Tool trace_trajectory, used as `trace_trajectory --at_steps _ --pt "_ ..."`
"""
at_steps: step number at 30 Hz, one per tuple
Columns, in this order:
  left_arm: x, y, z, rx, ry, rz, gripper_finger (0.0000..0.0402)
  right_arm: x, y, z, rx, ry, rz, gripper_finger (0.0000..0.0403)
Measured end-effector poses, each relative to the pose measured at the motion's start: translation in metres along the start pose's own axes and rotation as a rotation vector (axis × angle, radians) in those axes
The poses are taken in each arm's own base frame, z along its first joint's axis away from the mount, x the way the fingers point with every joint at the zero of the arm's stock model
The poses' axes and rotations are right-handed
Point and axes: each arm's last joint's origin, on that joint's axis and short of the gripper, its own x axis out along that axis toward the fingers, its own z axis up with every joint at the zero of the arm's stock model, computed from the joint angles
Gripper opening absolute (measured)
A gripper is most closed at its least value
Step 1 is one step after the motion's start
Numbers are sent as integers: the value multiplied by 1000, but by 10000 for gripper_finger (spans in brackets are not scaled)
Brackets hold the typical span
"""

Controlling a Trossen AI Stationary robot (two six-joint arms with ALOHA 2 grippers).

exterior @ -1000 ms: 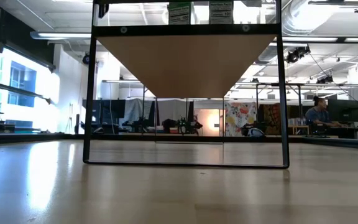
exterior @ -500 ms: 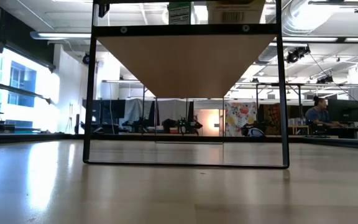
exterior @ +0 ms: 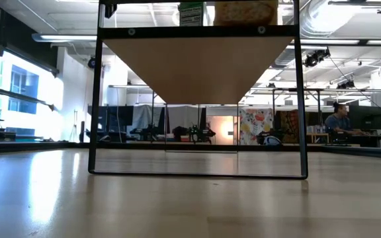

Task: Stack cereal on shelf
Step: Put the top yellow cereal box on the shelf

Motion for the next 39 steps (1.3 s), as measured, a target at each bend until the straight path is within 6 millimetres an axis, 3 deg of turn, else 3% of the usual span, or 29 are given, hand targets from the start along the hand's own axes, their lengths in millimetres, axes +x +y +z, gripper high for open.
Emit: trace_trajectory --at_steps 6,15,21,39 --pt "0 0 0 0 0 0 0 1 2 2 2 -8 28 156" --pt "0 0 0 1 1 1 0 3 1 3 -9 2 38 238" --pt "0 0 0 1 1 1 0 2 -6 5 -4 0 38 256" --pt "0 0 0 1 -10 16 0 1 -3 4 -557 -13 29 256"
